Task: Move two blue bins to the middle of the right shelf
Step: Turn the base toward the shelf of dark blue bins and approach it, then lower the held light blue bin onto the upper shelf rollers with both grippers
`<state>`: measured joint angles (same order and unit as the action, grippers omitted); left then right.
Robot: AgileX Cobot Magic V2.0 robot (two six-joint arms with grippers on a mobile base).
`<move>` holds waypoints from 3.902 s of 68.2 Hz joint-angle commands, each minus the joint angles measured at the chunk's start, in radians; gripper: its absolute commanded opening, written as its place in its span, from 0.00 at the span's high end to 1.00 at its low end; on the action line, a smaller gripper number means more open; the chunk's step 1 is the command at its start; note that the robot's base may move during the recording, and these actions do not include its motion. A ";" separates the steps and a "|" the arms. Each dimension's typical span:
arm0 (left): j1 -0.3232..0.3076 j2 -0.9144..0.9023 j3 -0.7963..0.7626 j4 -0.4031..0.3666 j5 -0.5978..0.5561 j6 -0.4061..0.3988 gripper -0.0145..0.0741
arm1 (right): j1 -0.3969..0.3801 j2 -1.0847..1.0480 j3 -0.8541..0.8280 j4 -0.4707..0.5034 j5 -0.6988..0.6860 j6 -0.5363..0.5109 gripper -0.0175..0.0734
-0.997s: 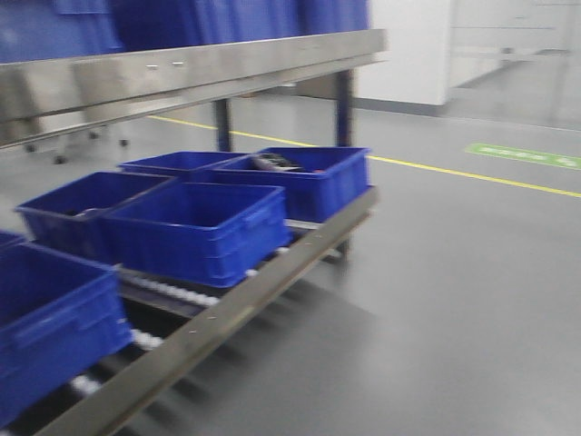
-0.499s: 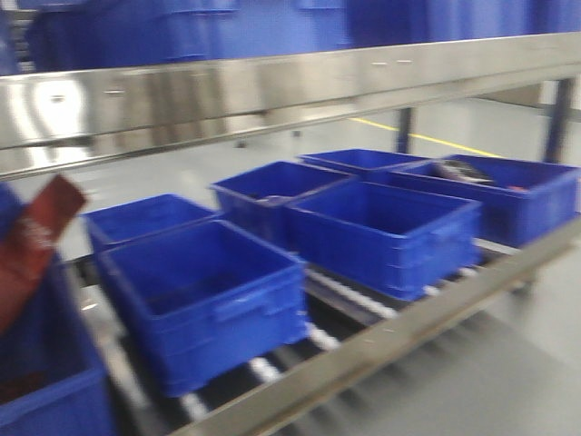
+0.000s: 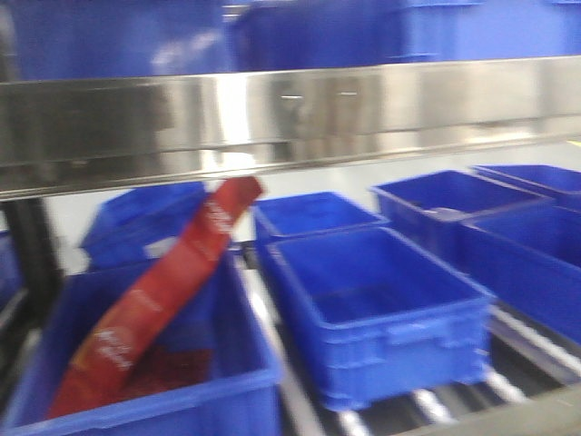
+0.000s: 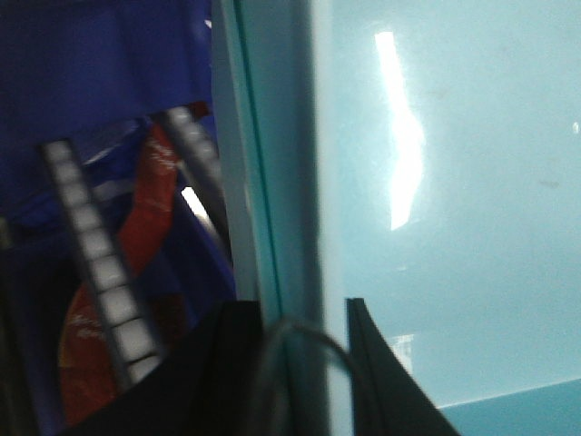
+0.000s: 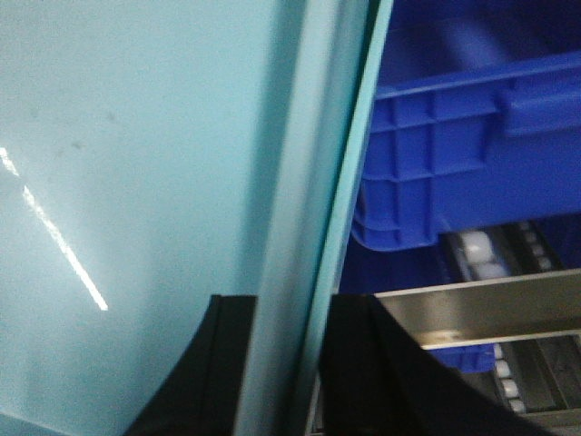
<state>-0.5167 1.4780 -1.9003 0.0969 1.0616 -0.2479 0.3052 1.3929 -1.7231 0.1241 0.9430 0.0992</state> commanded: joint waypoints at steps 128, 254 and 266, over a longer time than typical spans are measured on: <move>0.002 -0.026 -0.017 0.002 -0.093 0.007 0.96 | -0.005 -0.006 -0.013 -0.016 -0.062 -0.002 0.98; 0.005 0.238 -0.007 0.023 0.159 0.007 0.15 | -0.005 0.258 -0.009 -0.130 0.135 -0.002 0.18; 0.005 0.145 -0.007 0.035 0.159 0.012 0.18 | -0.005 0.163 -0.009 -0.130 0.139 -0.002 0.20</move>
<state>-0.5082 1.6908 -1.9006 0.1248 1.2296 -0.2397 0.3052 1.6196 -1.7231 0.0139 1.0837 0.0945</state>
